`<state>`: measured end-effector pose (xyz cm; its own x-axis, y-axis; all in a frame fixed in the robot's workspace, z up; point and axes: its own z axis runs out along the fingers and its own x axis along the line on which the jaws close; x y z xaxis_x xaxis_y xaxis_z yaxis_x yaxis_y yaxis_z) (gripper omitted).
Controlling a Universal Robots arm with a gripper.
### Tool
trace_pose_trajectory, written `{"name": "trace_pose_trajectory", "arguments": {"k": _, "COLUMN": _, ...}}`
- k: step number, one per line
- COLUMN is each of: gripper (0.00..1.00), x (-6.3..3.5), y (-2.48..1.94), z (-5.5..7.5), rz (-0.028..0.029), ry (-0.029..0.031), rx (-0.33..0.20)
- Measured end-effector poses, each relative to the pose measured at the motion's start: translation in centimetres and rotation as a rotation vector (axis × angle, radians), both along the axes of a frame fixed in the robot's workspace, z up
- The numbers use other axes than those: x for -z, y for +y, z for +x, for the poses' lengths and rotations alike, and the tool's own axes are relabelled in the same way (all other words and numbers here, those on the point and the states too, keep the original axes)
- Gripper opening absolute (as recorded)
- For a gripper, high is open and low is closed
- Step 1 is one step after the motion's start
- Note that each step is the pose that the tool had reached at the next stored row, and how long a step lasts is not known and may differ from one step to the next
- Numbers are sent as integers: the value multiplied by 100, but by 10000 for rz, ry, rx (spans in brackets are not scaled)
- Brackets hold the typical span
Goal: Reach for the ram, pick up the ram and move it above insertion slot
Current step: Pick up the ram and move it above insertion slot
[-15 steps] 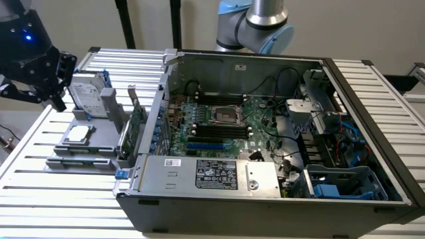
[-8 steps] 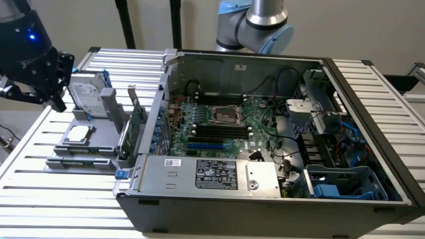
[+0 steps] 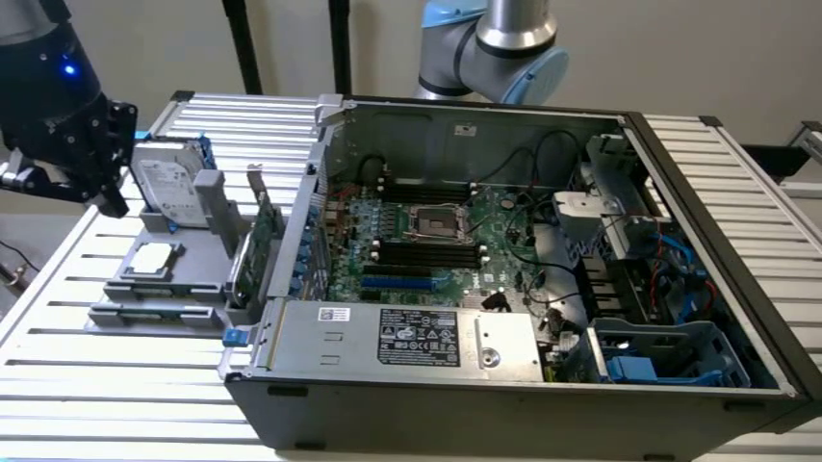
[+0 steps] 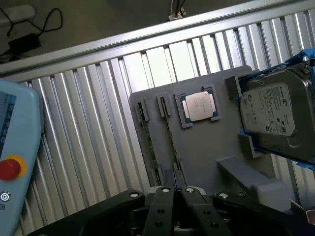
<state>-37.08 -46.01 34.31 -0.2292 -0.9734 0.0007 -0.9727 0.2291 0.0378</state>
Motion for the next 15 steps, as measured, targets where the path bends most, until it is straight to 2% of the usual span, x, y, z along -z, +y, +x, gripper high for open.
{"name": "trace_pose_trajectory", "arguments": {"k": 8, "gripper": 11, "x": 11, "y": 1, "z": -5, "rz": 1, "ry": -1, "rx": -1333}}
{"name": "trace_pose_trajectory", "arguments": {"k": 15, "gripper": 12, "x": 11, "y": 1, "z": -7, "rz": 1, "ry": -2, "rx": -1449}}
